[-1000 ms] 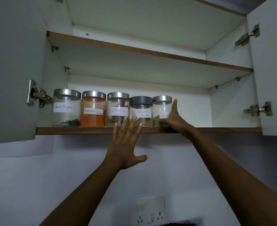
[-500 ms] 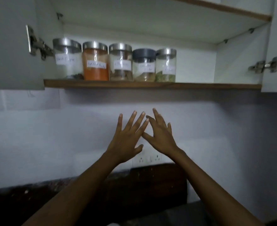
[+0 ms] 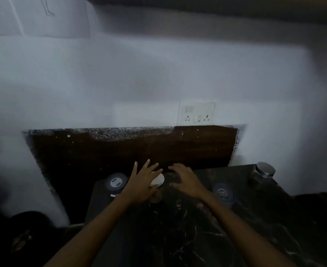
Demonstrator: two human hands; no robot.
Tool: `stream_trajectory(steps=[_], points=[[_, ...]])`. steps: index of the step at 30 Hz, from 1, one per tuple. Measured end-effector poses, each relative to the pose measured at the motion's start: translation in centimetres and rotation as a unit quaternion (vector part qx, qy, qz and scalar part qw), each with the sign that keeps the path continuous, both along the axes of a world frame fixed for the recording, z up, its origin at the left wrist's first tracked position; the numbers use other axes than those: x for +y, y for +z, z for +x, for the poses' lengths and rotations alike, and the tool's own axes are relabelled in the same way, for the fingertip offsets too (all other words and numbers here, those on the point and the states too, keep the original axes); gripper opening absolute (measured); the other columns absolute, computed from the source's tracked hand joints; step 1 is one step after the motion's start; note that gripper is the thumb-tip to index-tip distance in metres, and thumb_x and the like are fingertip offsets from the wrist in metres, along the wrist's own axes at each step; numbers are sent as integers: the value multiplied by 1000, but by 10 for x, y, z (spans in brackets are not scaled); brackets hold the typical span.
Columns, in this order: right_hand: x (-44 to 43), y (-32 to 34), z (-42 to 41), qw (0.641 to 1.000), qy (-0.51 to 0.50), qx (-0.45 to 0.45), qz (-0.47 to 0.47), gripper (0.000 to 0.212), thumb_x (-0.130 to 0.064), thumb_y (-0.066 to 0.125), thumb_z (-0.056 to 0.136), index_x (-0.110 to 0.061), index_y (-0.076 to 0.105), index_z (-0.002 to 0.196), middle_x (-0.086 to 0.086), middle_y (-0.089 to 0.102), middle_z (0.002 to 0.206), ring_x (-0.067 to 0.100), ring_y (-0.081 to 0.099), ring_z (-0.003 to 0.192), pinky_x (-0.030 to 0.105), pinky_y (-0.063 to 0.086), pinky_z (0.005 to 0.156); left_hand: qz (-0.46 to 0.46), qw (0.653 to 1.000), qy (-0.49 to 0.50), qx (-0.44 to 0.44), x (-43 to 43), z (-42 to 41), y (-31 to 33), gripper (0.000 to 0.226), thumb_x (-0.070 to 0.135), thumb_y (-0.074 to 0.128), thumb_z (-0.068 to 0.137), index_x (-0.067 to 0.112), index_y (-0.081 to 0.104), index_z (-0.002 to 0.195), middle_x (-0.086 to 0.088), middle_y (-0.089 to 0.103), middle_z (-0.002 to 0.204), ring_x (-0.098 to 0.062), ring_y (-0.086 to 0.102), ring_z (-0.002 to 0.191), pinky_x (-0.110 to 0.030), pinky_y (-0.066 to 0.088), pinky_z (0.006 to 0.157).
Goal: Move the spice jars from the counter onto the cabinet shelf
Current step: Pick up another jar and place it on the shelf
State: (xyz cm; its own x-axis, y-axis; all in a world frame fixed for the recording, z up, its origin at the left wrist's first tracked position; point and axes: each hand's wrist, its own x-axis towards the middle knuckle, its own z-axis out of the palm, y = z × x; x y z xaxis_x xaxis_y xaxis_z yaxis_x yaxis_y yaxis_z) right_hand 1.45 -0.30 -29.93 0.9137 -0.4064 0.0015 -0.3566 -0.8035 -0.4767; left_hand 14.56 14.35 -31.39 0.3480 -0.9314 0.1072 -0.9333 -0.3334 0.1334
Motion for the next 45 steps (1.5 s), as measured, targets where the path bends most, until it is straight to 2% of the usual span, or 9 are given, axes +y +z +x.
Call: stream_trajectory(steps=[2,6,16,18,24,28,31,37,45], points=[[2,-20,8,1000,-3,18,8,65,-30,63,85,-24,31,142,3,24,152,25,23,138,44,29,110,40,998,23,42,4,3,-16,58,42,38,95,26,20,148,0,8,158,-20,-9,145,-48,-9,114],[2,-53,27,999,1,20,28,69,-31,63,85,-22,27,144,5,22,152,26,20,140,42,24,112,75,992,46,88,5,9,-38,63,31,47,95,23,15,149,-3,4,158,-25,-4,145,-50,3,117],[8,-99,72,982,-60,-23,180,81,-28,65,85,-12,16,148,9,10,155,25,16,142,36,24,112,139,981,57,125,-13,28,-75,77,32,50,93,22,-3,149,-6,-12,157,-25,-8,145,-49,5,116],[8,-107,78,974,-74,-34,209,81,-29,65,84,-14,17,147,10,14,155,26,20,140,37,28,111,139,981,59,120,-15,27,-82,79,31,51,92,21,-4,149,-7,-14,157,-24,-9,145,-47,4,116],[3,-119,80,953,-103,-76,276,72,-21,67,84,-18,28,145,5,31,150,19,32,136,22,29,101,103,985,70,120,-16,28,-91,79,24,55,90,22,3,150,-3,-9,158,-24,-8,145,-47,9,115],[-1,-112,67,951,-91,-64,287,67,-27,68,83,-20,35,141,3,35,148,17,33,135,26,30,104,101,983,50,147,-9,25,-86,90,22,63,85,24,0,149,2,-14,157,-23,-14,144,-53,6,117],[-1,-97,46,938,-90,-63,329,61,-32,68,82,-26,41,136,-1,42,142,16,42,127,28,38,99,86,980,13,179,2,18,-80,108,26,71,78,35,-16,142,9,-26,151,-25,-16,143,-53,7,116],[9,-69,0,922,-86,-48,376,38,-43,59,86,-38,48,121,0,49,131,15,52,113,42,49,94,32,962,-45,266,20,-17,-69,128,31,79,68,42,-29,135,19,-43,142,-17,-2,144,-40,35,109],[38,-42,-46,933,-72,-47,349,27,-38,49,92,-22,52,114,-6,57,103,8,59,92,22,49,69,1,939,-93,330,45,-63,-54,133,40,81,64,37,-33,133,34,-44,132,2,-19,133,-29,17,111]])
